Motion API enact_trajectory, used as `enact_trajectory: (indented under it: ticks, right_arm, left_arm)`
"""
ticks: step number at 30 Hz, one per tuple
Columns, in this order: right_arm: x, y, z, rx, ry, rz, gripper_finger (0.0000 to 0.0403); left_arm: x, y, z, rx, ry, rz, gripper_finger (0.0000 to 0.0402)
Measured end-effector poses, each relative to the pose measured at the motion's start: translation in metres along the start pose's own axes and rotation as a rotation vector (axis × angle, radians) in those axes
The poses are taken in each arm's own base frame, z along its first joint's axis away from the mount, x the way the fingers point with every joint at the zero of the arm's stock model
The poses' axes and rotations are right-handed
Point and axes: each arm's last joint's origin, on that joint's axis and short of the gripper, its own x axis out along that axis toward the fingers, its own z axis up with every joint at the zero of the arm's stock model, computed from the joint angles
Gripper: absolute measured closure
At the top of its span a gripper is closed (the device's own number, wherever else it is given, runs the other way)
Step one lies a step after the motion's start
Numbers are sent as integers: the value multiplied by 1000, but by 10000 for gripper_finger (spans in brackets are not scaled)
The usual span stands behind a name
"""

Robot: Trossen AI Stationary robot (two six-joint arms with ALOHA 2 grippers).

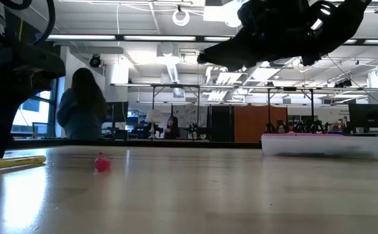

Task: Pick & place school supplies into a supply box
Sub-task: Put the green crayon into the pink supply box

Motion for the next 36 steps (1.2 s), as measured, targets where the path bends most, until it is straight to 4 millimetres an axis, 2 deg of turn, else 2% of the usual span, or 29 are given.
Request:
enact_trajectory:
  ticks: [7, 16, 22, 26, 31, 34, 36]
  right_arm:
    - [0, 1, 1, -2, -11, 21, 279]
    - [0, 0, 2, -57, -27, 18, 279]
    - [0, 0, 5, -101, -52, 12, 279]
    - [-1, -3, 6, -106, -68, 4, 279]
    - [-2, -6, 6, -105, -69, -9, 279]
    - [-2, -7, 6, -101, -69, -13, 279]
    - [-2, -7, 6, -101, -67, -13, 279]
  left_arm:
    - [-5, -2, 0, -10, 28, -29, 225]
    - [-19, -9, -7, -136, 224, 7, 225]
    - [-7, -17, -12, -181, 221, -17, 225]
    - [6, -16, -15, -184, 247, 41, 225]
    - [11, -16, -16, -183, 255, 65, 226]
    - [11, -16, -15, -182, 235, 64, 248]
    - [11, -15, -15, -181, 221, 67, 277]
